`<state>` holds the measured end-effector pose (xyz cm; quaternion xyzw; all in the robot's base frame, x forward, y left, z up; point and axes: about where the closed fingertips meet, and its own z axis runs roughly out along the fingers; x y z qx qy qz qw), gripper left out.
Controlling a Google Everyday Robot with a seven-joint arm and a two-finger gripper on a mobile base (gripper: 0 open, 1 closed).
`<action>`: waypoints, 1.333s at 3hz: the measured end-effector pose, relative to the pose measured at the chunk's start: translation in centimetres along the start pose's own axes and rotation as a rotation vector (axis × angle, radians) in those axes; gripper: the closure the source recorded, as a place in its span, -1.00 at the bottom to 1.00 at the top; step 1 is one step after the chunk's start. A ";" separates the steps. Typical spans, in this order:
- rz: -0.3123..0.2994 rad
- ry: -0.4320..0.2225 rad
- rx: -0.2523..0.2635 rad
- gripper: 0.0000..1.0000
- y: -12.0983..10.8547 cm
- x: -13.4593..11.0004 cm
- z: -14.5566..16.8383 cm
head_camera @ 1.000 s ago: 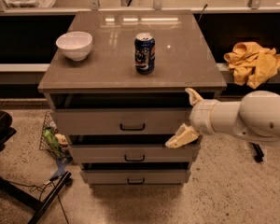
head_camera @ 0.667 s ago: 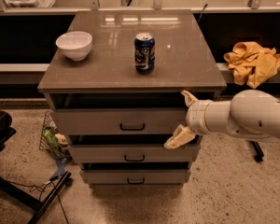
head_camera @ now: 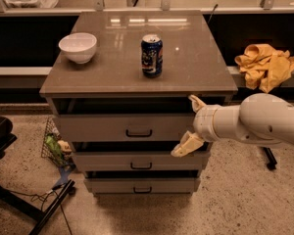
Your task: Open top drawer
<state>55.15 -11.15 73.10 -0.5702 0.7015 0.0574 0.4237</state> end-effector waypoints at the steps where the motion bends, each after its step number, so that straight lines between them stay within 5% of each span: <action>1: 0.006 0.000 -0.032 -0.65 1.9 1.0 -0.5; 2: 0.043 0.000 -0.037 -0.60 3.7 2.7 -1.3; 3: 0.043 0.000 -0.037 -0.99 3.7 2.7 -1.4; 4: 0.033 -0.014 -0.023 -1.00 2.6 2.0 -1.1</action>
Offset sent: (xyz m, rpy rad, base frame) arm -0.0639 -0.0376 -0.0422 0.0545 0.0860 -0.0465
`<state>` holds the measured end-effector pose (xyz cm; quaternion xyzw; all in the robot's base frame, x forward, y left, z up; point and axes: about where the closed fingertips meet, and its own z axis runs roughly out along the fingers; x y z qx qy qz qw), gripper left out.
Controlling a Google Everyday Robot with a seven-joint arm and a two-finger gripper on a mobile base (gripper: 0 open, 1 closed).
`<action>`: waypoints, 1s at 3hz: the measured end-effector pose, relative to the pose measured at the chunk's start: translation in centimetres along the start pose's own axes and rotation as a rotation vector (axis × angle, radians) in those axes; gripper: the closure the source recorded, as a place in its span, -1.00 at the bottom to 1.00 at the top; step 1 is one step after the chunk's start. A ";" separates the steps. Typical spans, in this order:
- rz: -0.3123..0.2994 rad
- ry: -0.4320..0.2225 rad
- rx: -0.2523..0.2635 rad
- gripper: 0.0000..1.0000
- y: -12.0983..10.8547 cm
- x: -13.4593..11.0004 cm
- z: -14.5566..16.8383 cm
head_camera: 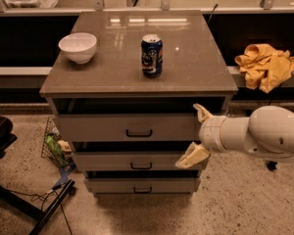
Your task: Open top drawer
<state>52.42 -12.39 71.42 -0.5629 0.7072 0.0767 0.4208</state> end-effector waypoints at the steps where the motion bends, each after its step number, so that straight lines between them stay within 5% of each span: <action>1: -0.003 0.018 0.003 -1.00 -1.4 -0.1 1.0; 3: 0.048 0.045 -0.030 -1.00 -2.4 1.6 4.7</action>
Offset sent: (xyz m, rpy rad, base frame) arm 0.0447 0.0010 -0.0359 -0.0416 0.0874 -0.0367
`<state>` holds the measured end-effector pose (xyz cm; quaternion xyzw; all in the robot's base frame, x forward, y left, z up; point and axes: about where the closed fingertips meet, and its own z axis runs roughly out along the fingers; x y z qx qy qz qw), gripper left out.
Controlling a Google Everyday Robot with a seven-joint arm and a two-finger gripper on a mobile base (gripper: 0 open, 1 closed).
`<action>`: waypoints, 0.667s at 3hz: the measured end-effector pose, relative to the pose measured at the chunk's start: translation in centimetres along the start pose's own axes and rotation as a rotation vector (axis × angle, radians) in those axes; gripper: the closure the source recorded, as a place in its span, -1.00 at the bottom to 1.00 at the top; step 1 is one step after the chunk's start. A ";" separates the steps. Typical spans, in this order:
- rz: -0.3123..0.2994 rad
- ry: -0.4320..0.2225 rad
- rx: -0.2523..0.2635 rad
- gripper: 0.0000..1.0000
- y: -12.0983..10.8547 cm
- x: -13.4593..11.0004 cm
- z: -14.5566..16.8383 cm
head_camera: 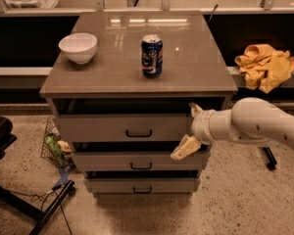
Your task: Open top drawer
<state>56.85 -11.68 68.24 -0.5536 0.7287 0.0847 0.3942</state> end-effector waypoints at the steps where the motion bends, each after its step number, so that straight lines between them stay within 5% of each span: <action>1: 0.016 -0.016 -0.004 -1.00 -0.8 -0.1 1.4; 2: 0.016 -0.023 -0.018 -1.00 -2.2 -0.8 3.2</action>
Offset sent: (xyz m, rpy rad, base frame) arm 0.0640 0.0261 -0.0122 0.0355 0.0194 0.0197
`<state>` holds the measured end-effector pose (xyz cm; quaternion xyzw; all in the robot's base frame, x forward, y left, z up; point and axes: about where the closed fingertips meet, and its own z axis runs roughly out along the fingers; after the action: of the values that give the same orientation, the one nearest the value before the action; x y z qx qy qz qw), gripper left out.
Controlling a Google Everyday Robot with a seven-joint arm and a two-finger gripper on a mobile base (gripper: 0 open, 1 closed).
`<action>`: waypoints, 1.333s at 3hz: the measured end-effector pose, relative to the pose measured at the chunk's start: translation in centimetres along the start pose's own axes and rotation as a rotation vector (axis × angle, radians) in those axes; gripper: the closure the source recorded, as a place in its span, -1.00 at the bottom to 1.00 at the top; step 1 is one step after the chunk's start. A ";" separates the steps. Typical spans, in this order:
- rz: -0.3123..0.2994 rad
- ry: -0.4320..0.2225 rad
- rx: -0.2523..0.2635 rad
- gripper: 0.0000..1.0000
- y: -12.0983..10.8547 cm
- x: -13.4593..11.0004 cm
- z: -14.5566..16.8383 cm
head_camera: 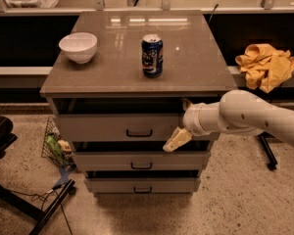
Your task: Open top drawer
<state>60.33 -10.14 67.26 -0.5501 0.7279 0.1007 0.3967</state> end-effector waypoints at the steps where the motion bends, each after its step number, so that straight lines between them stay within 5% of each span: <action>1: -0.002 -0.002 -0.001 -0.66 0.1 -0.2 0.1; 4: 0.005 -0.013 -0.007 0.74 0.8 0.0 -0.5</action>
Offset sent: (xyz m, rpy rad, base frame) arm 0.0005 0.0019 0.0006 0.0007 -0.0014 0.0026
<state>59.33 -10.15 67.37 -0.5490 0.7263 0.1079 0.3994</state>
